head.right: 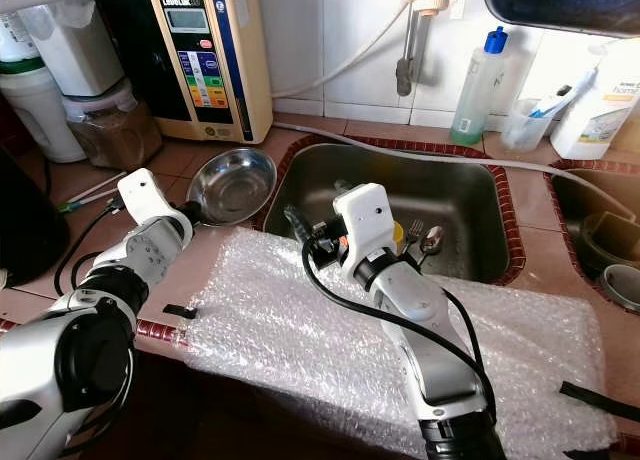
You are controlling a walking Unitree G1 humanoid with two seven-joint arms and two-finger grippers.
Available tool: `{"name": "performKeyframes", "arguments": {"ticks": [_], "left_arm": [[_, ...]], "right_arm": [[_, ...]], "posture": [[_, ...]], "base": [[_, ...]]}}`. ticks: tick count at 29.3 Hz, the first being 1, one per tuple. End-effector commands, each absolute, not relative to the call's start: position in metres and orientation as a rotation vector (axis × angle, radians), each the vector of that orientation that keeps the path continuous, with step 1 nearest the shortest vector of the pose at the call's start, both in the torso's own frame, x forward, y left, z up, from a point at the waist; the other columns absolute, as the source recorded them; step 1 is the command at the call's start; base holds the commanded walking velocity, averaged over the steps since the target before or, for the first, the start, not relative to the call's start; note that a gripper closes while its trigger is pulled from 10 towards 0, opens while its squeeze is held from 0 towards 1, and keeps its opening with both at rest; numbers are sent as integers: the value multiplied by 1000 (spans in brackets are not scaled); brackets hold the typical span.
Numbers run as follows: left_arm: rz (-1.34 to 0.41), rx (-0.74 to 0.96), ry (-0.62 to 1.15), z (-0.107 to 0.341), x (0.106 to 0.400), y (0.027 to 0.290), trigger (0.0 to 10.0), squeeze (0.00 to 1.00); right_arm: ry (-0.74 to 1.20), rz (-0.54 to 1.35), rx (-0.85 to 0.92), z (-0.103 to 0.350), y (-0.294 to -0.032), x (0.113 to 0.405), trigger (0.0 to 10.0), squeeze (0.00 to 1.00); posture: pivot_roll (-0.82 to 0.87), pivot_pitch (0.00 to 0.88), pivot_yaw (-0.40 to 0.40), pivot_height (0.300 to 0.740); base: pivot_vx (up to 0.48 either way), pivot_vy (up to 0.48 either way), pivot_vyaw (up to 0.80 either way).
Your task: Kitchen organization
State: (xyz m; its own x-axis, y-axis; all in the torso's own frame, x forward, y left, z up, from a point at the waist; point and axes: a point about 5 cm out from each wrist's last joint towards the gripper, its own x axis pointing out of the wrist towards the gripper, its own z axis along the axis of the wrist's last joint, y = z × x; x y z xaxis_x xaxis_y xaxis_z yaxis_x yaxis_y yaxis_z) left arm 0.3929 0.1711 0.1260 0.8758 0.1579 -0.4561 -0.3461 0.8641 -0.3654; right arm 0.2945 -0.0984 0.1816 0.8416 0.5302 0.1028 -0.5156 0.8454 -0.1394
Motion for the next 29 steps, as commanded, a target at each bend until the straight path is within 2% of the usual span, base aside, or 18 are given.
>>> {"name": "performKeyframes", "arguments": {"ticks": [1,29], "left_arm": [[305,-456,465,116,387,179,0,0],[331,-444,419,123,380,201,0,0]], "right_arm": [[-145,560,-104,186,-99,297,10000,0],[-135,571,-111,184,-100,307,10000,0]], "posture": [[-62,0,94,740],[-3,0,69,740]], "base": [[0,0,0],[0,0,0]]}}
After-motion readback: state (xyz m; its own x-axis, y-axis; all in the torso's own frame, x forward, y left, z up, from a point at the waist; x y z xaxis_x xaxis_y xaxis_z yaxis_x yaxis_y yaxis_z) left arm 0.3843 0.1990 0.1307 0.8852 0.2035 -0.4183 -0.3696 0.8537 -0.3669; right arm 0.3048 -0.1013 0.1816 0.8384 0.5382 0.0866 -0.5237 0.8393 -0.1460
